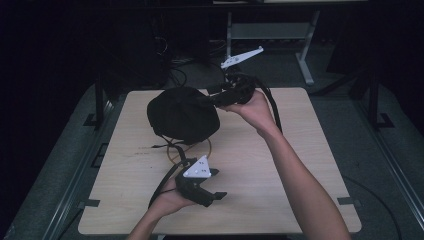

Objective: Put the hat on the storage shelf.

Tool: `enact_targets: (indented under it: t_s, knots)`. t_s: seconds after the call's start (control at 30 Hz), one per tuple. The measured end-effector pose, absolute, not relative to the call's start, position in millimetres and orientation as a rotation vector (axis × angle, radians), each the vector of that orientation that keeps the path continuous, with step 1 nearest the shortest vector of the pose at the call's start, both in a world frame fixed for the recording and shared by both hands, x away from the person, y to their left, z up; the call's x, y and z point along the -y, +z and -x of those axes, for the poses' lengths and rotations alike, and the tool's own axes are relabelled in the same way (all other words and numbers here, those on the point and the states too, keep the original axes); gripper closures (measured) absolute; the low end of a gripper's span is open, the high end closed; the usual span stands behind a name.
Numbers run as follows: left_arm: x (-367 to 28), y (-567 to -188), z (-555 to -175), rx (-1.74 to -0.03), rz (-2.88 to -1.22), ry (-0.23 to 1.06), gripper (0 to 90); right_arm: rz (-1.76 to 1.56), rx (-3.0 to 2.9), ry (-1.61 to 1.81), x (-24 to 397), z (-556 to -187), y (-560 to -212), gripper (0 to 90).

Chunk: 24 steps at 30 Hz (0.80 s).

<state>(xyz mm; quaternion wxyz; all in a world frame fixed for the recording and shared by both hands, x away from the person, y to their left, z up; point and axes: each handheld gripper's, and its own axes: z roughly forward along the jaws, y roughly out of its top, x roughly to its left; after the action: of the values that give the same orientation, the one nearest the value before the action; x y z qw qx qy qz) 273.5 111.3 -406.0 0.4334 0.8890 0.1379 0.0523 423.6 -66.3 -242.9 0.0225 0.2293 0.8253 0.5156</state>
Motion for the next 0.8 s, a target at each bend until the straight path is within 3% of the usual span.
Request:
enact_targets:
  t_s: [0.8]
  knots:
    - [-112, -408, -275, -0.361, -2.201, 0.15, 26.0, -0.812, -2.545, 1.6, 116, -413, -278, 33.6]
